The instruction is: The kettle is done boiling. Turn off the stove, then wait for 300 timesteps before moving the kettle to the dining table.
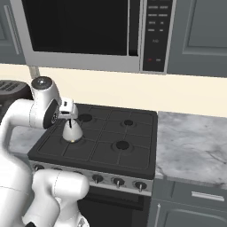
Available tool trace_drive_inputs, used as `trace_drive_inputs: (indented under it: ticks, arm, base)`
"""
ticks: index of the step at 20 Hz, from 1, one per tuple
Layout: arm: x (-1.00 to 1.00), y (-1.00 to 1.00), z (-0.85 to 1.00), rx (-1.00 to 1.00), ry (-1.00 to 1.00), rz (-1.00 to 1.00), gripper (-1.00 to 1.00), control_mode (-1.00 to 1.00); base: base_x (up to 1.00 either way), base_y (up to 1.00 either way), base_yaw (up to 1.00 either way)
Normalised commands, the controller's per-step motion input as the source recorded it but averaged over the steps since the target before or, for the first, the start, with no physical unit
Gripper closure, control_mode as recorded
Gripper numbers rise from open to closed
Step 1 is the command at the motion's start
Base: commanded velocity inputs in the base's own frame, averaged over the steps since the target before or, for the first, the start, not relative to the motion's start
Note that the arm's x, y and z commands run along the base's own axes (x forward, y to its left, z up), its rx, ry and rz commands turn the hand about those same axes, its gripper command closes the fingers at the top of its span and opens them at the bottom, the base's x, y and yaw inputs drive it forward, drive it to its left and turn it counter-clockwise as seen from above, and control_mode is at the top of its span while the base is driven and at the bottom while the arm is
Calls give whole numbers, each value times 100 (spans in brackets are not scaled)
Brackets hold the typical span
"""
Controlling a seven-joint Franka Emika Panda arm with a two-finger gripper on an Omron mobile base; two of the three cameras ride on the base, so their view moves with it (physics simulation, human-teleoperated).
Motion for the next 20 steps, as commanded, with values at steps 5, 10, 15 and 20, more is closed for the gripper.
trace_drive_inputs:
  ticks: [5,10,15,20]
  arm:
    - [22,0,-7,0,0,0,-100,-100]
    - [20,0,-13,0,0,0,-100,-100]
    - [20,3,-20,0,0,0,-100,-100]
    - [21,6,-20,0,0,0,-100,-100]
  base:
    - [0,0,0]
    - [0,0,0]
    - [0,0,0]
    - [0,0,0]
